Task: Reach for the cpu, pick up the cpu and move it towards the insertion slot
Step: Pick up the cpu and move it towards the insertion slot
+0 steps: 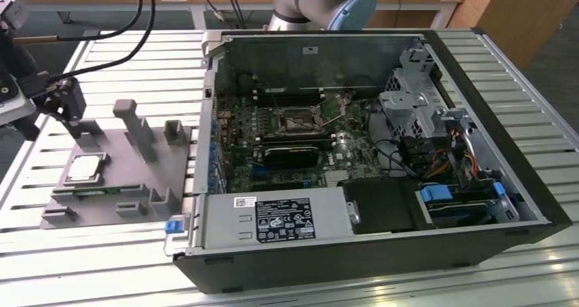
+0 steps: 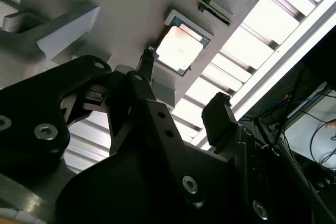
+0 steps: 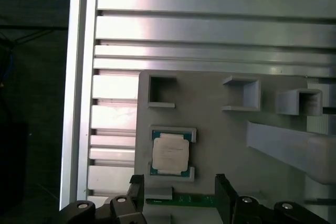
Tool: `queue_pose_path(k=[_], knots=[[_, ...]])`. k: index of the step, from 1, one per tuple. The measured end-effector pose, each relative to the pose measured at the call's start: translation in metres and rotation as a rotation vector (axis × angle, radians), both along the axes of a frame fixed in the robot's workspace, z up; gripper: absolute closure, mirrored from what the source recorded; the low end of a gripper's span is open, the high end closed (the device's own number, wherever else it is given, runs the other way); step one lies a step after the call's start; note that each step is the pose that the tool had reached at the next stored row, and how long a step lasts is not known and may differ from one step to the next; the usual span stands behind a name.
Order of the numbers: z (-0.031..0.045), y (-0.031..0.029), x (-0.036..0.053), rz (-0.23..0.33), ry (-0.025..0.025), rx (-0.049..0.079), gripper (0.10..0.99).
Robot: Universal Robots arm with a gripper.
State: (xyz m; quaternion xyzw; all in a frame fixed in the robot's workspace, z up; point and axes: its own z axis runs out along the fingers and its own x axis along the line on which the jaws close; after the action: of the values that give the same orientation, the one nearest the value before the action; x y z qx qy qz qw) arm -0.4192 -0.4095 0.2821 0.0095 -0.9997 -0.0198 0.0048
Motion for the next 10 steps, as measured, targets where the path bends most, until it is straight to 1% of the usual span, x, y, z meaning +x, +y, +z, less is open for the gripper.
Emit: queue_pose_path(k=[1,10], knots=[[-0.0019,-0.0001,-0.0002,0.000,0.0000,0.000,0.427],[-0.0181,-0.0020,-0.0031,0.000,0.0001,0.000,0.427]])
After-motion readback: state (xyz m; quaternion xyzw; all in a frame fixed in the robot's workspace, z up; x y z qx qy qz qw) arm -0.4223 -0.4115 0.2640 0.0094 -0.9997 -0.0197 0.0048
